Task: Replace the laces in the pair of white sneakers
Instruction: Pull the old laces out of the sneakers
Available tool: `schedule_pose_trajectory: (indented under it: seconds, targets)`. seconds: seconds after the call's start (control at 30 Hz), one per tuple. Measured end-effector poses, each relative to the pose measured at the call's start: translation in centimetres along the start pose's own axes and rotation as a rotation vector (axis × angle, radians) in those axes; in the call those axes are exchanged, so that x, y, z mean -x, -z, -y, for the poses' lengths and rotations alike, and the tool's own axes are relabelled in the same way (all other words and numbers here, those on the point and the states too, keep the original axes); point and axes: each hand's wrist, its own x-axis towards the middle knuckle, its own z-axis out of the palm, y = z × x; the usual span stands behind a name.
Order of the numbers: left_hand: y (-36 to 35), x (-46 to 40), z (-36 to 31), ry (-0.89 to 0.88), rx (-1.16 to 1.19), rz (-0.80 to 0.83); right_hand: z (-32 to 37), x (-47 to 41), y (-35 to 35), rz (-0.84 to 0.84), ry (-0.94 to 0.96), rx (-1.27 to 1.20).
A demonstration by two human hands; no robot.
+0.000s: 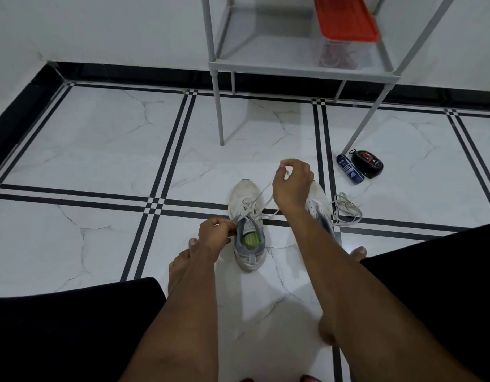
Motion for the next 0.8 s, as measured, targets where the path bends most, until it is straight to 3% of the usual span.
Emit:
schedule_pose_trajectory:
  seconds: [0.17,0.23,0.3,0.37,0.5,0.63,0.7,0.8]
  targets:
    - [0.1,0.1,-0.1,-0.007,-0.007,0.008,-2.1,2.1,-0.3,0.560,0.242,0.358]
    - [0.0,0.1,-0.1,-0.010,-0.009,0.010,-2.8,4.2,-1.2,0.662,0.326,0.502]
    - [0.1,0.1,0.0,-0.021,-0.020,0.008,-3.2,5.7,-1.8,0.645,0.464,0.631]
    - [0.1,0.1,0.1,-0.027,-0.031,0.007,-3.3,6.0,-2.1,0.639,0.496,0.589]
    - [0.0,0.0,0.1,-0.018,-0.053,-0.009,-1.7,4.2,-2.1,0.627,0.269,0.250]
    - [0.0,-0.3,0.0,-0.034,-0.134,-0.014,1.4,1.4,-0.9,0.397,-0.002,-0.171]
    - [0.0,-0.5,0.0,-0.046,-0.161,-0.014,1.9,0.1,-0.1,0.371,0.062,-0.078]
    - [0.2,-0.2,0.1,-0.042,-0.146,0.001,0.9,0.5,0.3,0.563,0.143,0.200]
